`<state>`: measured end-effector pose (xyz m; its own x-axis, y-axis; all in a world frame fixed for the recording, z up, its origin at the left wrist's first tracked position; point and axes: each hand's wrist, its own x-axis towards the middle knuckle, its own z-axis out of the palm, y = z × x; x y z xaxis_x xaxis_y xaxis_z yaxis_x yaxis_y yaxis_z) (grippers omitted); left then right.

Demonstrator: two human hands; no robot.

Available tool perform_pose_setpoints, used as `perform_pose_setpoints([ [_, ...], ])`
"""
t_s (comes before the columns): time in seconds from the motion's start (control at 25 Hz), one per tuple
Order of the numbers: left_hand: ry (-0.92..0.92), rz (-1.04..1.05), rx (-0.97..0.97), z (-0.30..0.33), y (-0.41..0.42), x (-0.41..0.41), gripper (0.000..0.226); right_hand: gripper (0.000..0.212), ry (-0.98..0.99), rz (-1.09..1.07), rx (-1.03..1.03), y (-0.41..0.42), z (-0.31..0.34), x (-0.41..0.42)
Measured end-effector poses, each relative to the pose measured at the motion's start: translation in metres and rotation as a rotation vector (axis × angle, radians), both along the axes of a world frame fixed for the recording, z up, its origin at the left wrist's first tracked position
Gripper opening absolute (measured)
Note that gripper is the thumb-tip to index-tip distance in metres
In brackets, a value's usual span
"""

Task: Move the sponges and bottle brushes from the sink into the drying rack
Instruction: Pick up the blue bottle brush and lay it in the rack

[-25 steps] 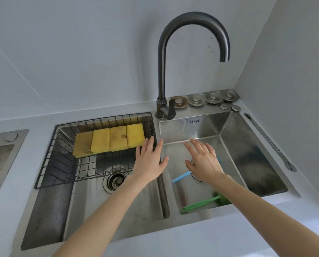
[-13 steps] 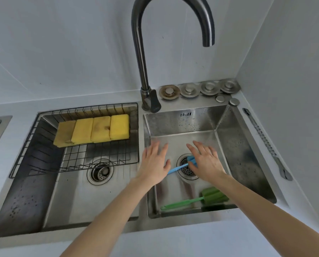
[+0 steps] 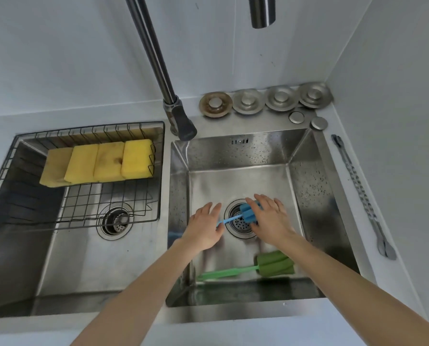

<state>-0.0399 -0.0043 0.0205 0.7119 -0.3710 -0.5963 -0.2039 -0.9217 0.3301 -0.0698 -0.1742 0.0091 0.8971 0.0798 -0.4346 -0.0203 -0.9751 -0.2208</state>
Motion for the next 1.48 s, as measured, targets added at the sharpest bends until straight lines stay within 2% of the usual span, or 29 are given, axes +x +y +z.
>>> perform_pose_setpoints([
  [0.2, 0.065, -0.012, 0.081, -0.022, -0.002, 0.005, 0.052, 0.068, 0.047, 0.083, -0.044, -0.008, -0.023, 0.01],
  [0.44, 0.112, 0.026, 0.132, -0.05, -0.003, 0.007, 0.046, 0.065, 0.009, 0.099, 0.0, -0.006, -0.041, 0.018],
  [0.8, 0.129, 0.101, 0.128, -0.063, 0.0, 0.004, 0.041, 0.054, -0.089, 0.011, 0.051, -0.005, -0.05, 0.016],
  [0.96, 0.158, 0.181, 0.035, -0.054, 0.003, 0.005, 0.033, 0.057, -0.11, -0.006, 0.068, -0.01, -0.048, 0.01],
  [1.2, 0.022, 0.26, -0.138, -0.026, 0.003, 0.022, 0.022, 0.054, -0.129, -0.098, 0.095, -0.025, -0.03, 0.007],
  [1.48, -0.026, 0.322, -0.287, 0.02, 0.016, 0.033, 0.008, 0.053, -0.145, -0.121, 0.117, -0.026, 0.001, -0.004],
])
